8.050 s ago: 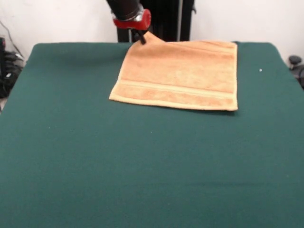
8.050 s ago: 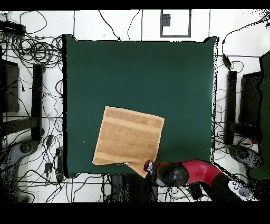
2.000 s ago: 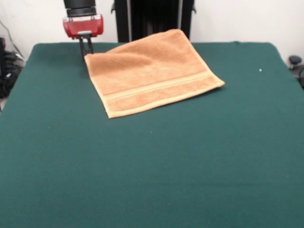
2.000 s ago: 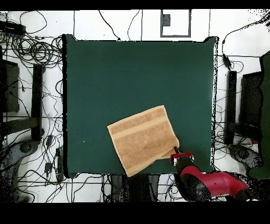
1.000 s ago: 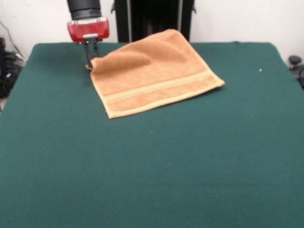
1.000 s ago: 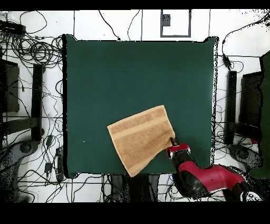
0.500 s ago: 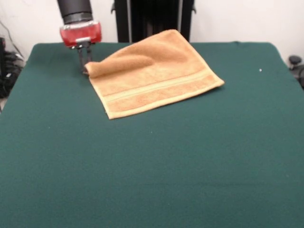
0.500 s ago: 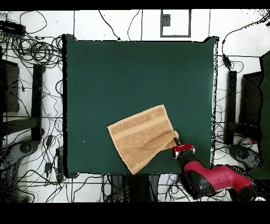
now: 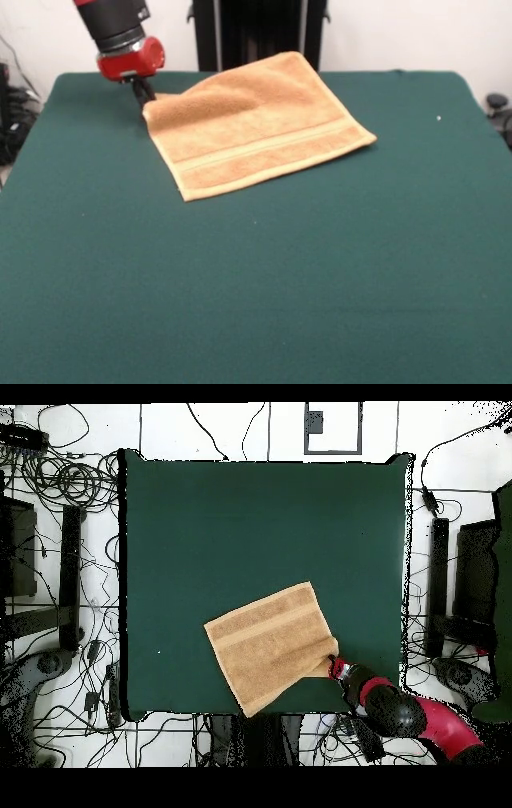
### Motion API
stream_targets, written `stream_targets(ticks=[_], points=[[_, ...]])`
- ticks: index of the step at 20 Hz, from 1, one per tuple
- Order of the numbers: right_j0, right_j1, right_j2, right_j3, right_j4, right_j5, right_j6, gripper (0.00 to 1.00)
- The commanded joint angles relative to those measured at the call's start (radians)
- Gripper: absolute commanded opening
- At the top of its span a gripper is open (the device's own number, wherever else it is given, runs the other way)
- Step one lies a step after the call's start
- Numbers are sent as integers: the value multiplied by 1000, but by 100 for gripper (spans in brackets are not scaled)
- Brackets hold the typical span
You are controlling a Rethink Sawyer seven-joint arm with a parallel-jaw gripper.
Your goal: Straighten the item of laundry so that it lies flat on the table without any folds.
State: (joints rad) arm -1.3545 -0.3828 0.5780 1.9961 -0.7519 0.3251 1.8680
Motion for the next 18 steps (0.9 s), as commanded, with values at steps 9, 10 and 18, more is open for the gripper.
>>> stream_targets(ticks=[9, 10, 18], points=[[198, 135, -308, -19, 336, 680, 134, 0], [207, 144, -339, -11, 369, 717, 168, 0], [251, 178, -434, 58, 426, 758, 185, 0]])
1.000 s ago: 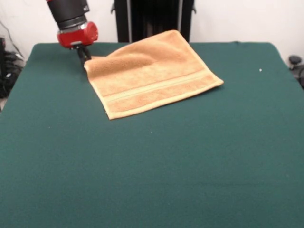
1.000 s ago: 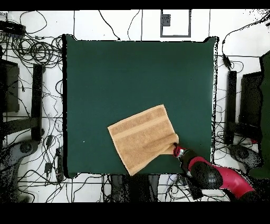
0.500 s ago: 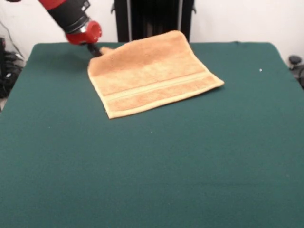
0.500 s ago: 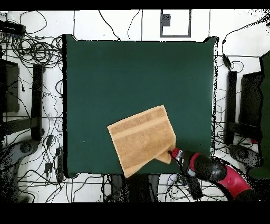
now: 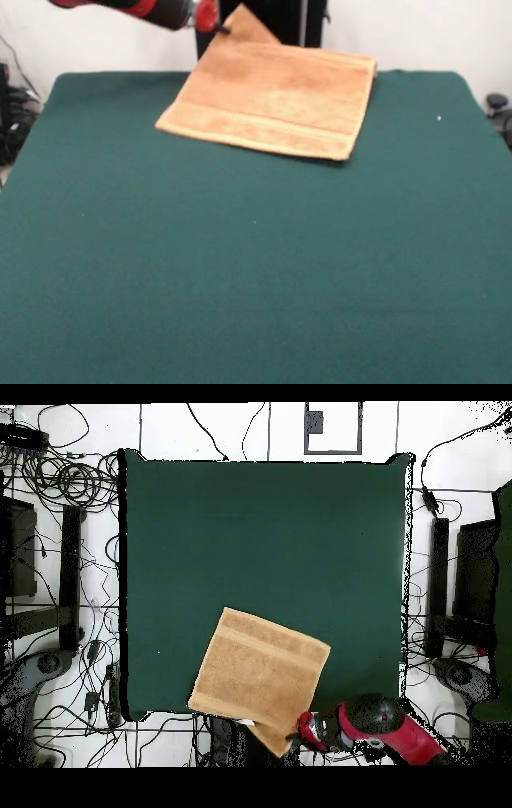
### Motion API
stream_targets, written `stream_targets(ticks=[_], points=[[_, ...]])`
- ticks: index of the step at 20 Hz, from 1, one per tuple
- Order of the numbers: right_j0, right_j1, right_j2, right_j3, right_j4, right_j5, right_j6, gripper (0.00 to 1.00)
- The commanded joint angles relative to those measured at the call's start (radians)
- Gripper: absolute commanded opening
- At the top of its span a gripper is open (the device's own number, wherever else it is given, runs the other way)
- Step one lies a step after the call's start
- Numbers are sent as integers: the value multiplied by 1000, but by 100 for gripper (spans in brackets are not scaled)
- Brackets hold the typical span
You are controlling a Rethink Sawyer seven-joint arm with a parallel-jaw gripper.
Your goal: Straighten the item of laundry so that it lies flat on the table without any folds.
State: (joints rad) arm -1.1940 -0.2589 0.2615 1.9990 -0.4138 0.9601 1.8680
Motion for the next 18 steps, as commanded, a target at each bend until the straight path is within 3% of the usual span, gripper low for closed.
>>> stream_targets(ticks=[1, 3, 5, 8, 11, 18], points=[[104, 52, -125, 62, 88, 107, 190, 0], [126, 27, -137, 88, 39, 0, 188, 0], [138, -29, -122, 116, -59, -234, 169, 0], [173, -75, -110, 73, -238, -550, 152, 0], [177, -74, -117, 55, -264, -588, 136, 0], [238, 29, -194, 33, -265, -735, 166, 0]])
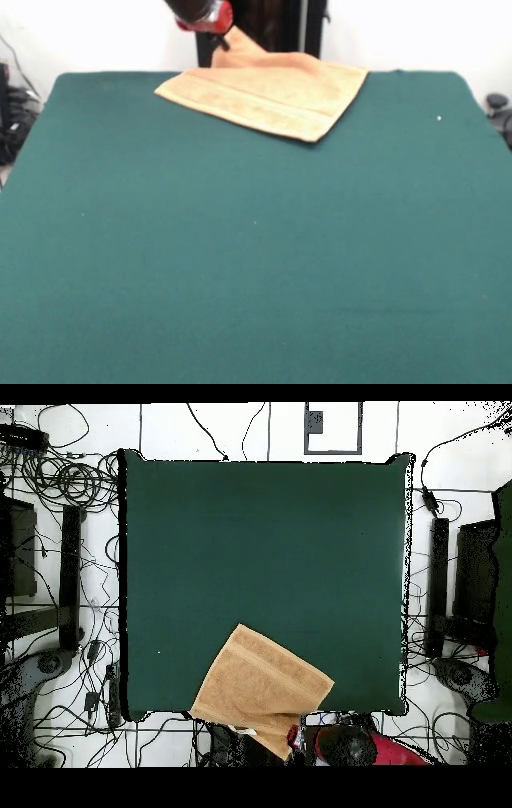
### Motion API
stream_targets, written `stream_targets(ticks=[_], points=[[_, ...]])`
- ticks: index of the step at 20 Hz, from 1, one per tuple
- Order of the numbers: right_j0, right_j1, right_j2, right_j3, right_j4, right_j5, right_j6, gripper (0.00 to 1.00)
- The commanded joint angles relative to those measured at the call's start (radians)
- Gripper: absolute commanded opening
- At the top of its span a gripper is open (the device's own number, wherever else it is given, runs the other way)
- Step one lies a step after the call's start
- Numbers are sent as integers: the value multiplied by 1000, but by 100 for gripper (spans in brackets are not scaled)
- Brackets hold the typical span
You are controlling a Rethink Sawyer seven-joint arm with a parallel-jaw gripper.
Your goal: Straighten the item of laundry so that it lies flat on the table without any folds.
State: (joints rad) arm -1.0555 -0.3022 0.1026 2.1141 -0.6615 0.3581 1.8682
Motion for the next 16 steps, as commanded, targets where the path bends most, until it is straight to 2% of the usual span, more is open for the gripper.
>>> stream_targets(ticks=[1, 3, 6, 16], points=[[103, 72, -37, -80, -6, -136, 161, 0], [120, 75, -56, -63, -5, -190, 165, 0], [161, 77, -103, -38, -33, -341, 190, 0], [170, 156, -179, -15, -37, -460, 163, 0]])
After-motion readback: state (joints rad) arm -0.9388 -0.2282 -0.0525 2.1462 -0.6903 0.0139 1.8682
